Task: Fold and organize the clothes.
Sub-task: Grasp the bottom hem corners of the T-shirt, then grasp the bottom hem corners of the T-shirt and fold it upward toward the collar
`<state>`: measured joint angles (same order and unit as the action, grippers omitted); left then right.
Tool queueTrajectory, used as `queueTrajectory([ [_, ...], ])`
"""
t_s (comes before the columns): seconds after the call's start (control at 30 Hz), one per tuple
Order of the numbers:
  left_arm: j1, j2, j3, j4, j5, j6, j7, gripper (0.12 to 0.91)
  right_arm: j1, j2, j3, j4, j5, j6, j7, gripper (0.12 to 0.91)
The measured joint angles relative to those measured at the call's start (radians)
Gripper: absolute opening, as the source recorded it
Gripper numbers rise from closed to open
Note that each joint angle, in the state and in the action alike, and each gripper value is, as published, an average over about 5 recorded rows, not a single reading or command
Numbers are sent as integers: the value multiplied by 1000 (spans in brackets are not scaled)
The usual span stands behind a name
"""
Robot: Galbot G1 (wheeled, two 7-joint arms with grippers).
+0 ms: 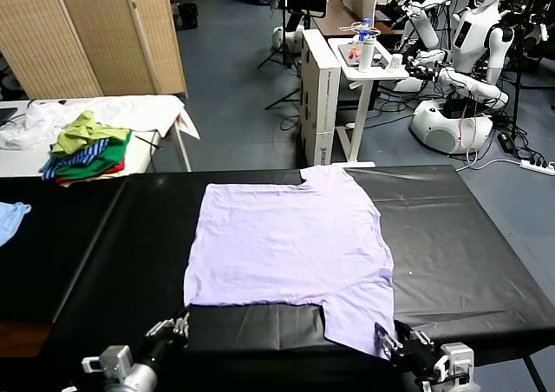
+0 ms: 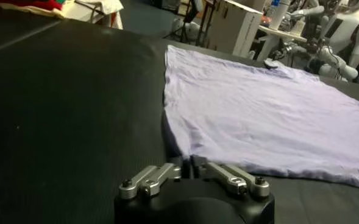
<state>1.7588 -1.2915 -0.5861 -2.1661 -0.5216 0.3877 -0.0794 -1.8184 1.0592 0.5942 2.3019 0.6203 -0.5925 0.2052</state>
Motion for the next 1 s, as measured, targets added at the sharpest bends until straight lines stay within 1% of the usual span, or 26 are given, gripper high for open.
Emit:
queueTrajectory([
  [0.13,10,-4,1,-5,11,-1,0,147,-38,-6,18,41,6,-11,22,140],
  [0.23,25,-6,0,-19,20,0,-7,147,-79,-11,31,80,8,-22,32,140],
  [0.4,79,1,-18,-66,24,5,-20,147,-150,-11,41,128,8,-30,43,140],
  [0.6,173,6,-52,-139,31,-4,-14,147,-190,-18,60,149,34,-20,46,140],
  [0.7,212,7,-71,-164,31,-12,-12,147,-184,-27,70,154,44,13,35,140],
  [0.87,241,5,-96,-186,31,-26,-9,147,-140,-57,77,145,55,97,-9,140],
  [1.0,229,-10,-99,-194,16,-45,-5,147,-48,-94,58,112,80,129,-15,140],
])
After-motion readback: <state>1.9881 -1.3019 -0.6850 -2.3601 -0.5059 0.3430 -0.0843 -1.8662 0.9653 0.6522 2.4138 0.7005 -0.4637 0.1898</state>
